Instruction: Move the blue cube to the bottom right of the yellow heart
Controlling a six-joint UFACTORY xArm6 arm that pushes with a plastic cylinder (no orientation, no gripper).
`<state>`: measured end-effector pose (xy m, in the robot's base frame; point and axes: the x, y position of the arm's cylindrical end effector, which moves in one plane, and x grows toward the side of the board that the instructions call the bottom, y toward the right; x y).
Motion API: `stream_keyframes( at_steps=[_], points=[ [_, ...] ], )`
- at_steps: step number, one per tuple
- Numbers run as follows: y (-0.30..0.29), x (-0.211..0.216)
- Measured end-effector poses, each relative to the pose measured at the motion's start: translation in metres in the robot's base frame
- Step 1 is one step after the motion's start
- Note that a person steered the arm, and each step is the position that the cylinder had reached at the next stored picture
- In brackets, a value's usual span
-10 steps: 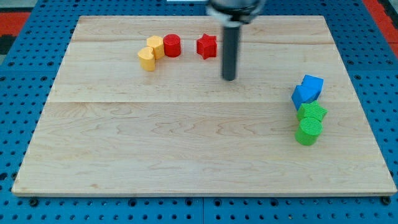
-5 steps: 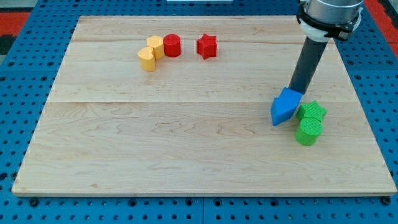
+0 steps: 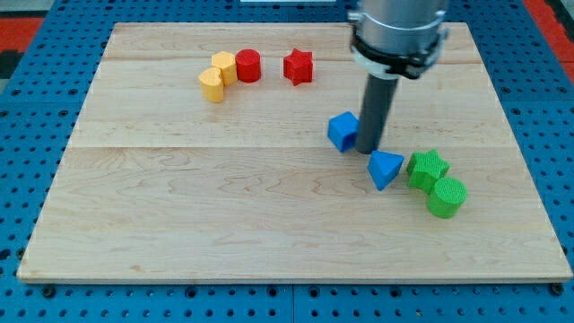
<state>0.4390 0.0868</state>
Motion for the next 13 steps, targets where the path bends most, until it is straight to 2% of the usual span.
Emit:
stream_keyframes(
  at_steps=[1,2,4,6,8,9,10,11,13],
  points=[
    [-0.001,-0.015],
    [0.023,-0.031],
    [-0.09,-0.028],
    [-0.046,-0.035],
    [-0.092,-0.044],
    [-0.067,-0.05],
    [-0.082,-0.063],
    [-0.123,-0.064],
    [-0.133,-0.055]
  ],
)
